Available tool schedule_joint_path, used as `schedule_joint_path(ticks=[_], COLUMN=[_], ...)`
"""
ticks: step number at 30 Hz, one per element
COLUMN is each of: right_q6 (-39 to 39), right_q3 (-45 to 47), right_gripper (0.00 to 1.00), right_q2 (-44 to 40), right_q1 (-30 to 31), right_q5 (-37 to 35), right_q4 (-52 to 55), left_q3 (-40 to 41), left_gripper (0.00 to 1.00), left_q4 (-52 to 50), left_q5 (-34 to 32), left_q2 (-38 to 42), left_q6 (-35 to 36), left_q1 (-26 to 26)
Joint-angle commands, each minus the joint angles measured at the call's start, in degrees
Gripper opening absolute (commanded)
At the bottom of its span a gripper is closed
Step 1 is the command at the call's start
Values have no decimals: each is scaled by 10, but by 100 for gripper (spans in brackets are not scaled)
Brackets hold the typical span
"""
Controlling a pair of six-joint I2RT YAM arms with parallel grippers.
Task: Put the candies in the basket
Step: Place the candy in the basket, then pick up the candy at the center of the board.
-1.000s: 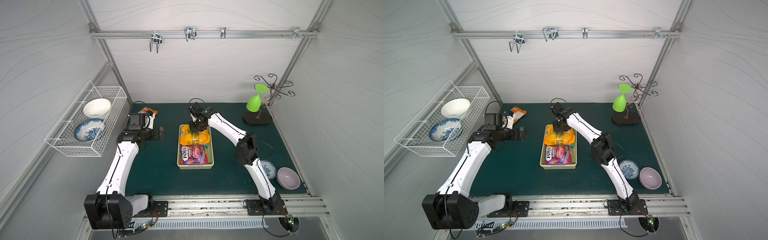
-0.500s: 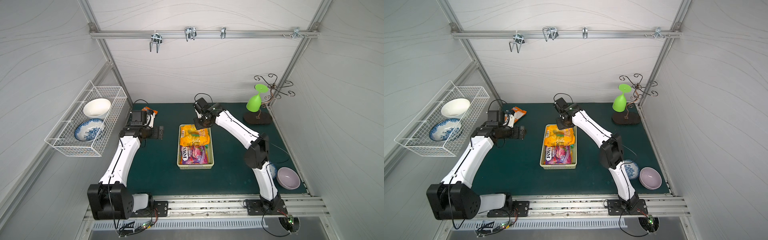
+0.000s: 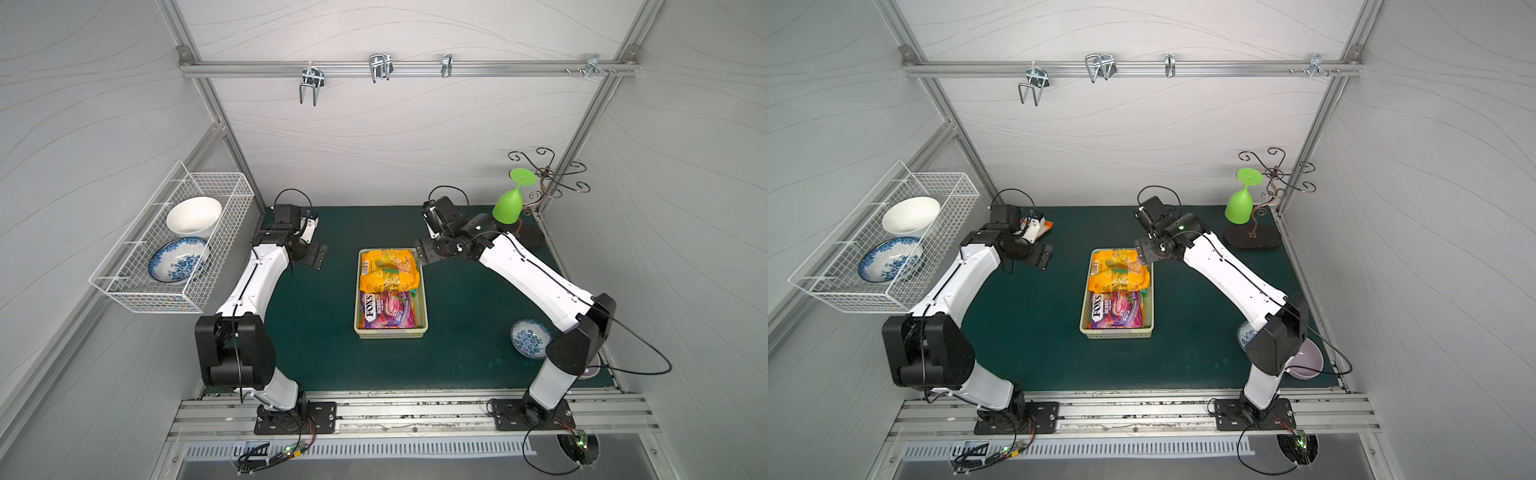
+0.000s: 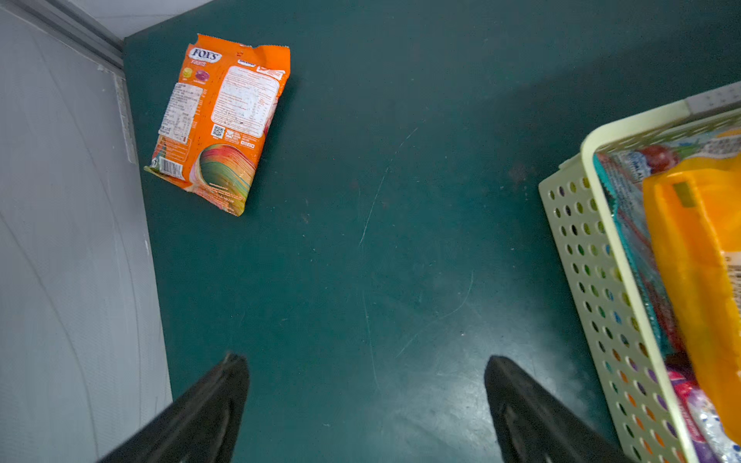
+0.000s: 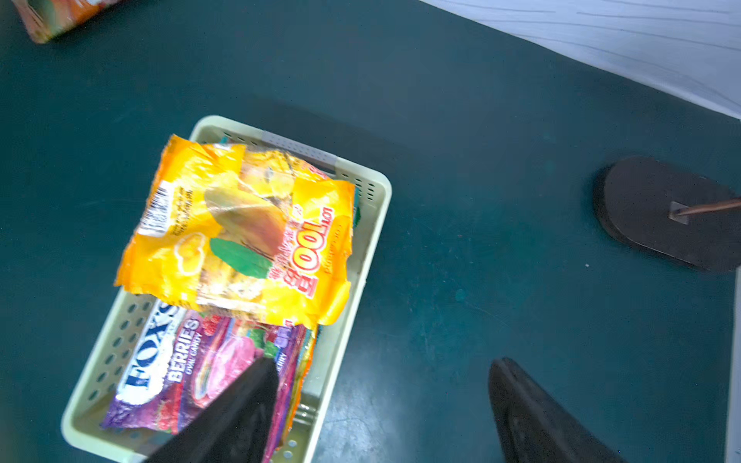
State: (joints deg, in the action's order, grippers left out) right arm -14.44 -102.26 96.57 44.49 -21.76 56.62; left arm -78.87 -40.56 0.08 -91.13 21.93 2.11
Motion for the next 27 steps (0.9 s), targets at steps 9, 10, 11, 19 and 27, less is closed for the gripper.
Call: schedule_joint_path(ticks=[9,10,11,19,27], right_q6=[91,99,104,136,147], right_q3=[194,215,233,346,380], right_gripper=[99,99,99,99,99], right_q2=[-193,-206,-218,-289,-298], right_q1=[-67,-76,-83,-114,-115], right_q5=[3,7,10,60,58], right_q4=[-86,-96,-104,-182,-211], left_q3=[-134,-144,-153,-243,-363], left_gripper=[94,94,94,91,88], left_q4=[-5,-5,-5,-10,-13], left_q5=[-48,-49,-50,-87,-141], left_q2=[-149,-164,-176,-285,-407], left_q6=[103,110,116,162,184], left_q1=[11,14,15,27,42])
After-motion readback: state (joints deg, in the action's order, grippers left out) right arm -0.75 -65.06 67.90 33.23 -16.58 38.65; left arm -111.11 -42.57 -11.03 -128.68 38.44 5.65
